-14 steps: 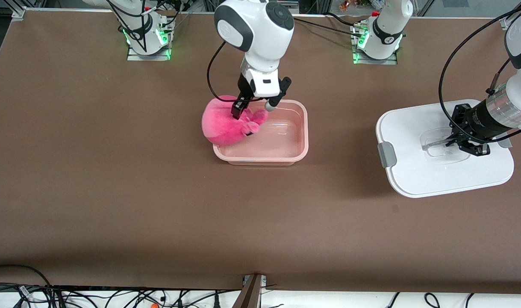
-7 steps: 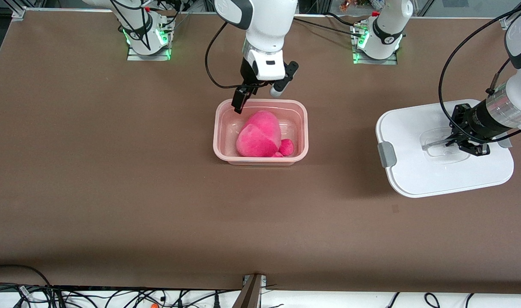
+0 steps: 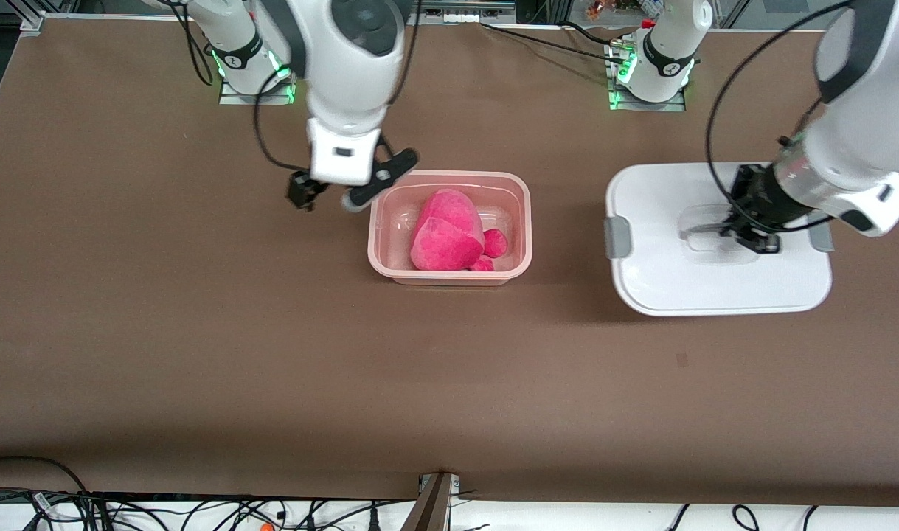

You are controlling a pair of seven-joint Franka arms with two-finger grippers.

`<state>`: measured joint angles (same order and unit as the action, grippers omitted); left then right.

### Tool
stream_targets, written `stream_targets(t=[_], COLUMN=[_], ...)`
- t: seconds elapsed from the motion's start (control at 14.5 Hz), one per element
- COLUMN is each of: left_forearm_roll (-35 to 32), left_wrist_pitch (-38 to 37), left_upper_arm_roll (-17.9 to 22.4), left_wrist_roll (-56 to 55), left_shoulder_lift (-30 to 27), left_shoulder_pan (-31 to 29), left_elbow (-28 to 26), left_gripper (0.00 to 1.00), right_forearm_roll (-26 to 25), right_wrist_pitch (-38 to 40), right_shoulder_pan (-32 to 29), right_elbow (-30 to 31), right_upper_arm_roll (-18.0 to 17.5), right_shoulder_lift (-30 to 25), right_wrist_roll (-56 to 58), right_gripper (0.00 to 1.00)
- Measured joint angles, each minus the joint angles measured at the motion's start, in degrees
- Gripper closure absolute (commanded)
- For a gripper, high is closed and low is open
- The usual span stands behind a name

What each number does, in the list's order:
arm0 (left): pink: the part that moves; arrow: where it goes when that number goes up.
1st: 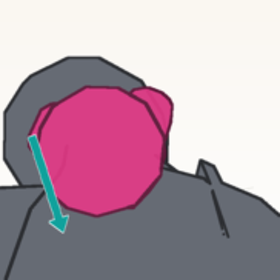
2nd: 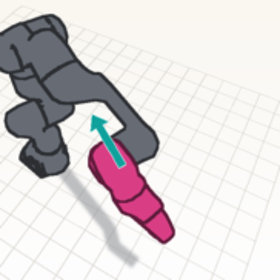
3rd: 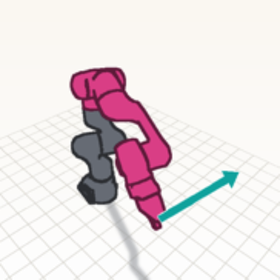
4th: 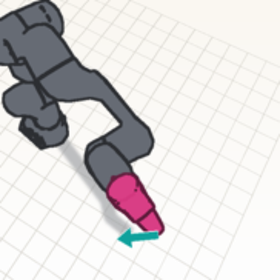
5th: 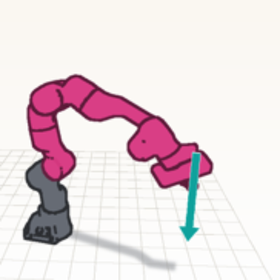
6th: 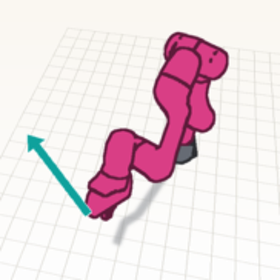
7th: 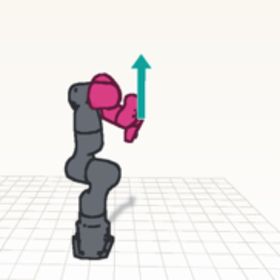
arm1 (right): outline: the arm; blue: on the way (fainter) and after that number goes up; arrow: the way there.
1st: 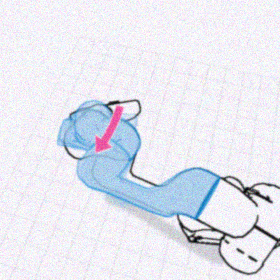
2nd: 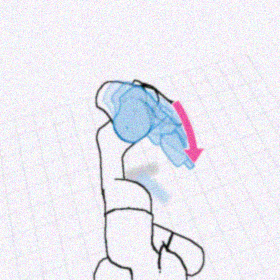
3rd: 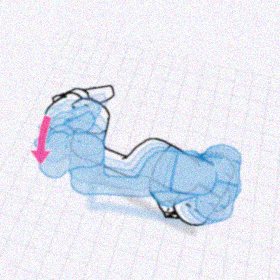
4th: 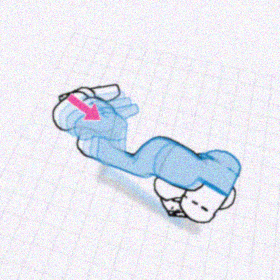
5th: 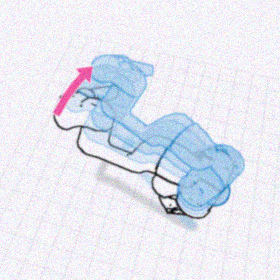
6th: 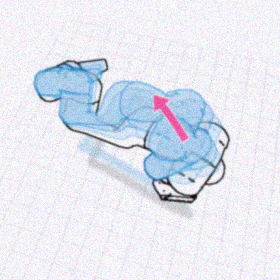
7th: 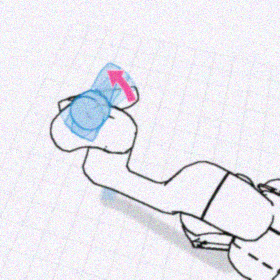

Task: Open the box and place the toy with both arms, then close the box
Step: 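Move the lid over the box with the left gripper while the right gripper withdraws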

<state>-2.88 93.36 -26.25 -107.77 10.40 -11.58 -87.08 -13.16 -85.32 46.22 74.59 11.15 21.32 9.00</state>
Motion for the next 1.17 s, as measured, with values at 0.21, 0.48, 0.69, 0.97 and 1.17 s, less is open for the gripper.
stream_targets(t=[0.21, 0.48, 0.69, 0.97, 1.17], left_forearm_roll=[0.3, 0.4, 0.3, -4.2, -8.2], left_wrist_pitch=[-0.4, -0.3, 2.5, 4.2, 7.1], left_upper_arm_roll=[-6.6, -11.0, -11.0, -10.7, -9.5], left_wrist_roll=[-6.0, -15.4, -22.9, -31.0, -33.7], left_shoulder_lift=[0.4, 2.9, 6.1, 13.6, 19.5], left_shoulder_pan=[0.4, 5.2, 11.1, 17.9, 23.7], left_elbow=[-0.5, -0.7, 0.1, 6.4, 10.7], left_gripper=[1.00, 1.00, 1.00, 1.00, 1.00], right_forearm_roll=[4.5, 16.3, 20.0, 20.5, 21.1], right_wrist_pitch=[2.2, 4.3, 6.0, 7.8, 9.6], right_shoulder_pan=[-0.1, -0.4, -1.2, -1.5, -2.9], right_elbow=[0.1, 0.3, 0.4, 0.4, 0.8], right_upper_arm_roll=[7.4, 21.3, 27.6, 31.2, 31.4], right_shoulder_lift=[0.0, 0.0, 0.0, -0.1, -0.9], right_wrist_roll=[0.2, 0.5, 0.7, 0.5, 0.4], right_gripper=[0.00, 0.00, 0.00, 0.00, 0.00])
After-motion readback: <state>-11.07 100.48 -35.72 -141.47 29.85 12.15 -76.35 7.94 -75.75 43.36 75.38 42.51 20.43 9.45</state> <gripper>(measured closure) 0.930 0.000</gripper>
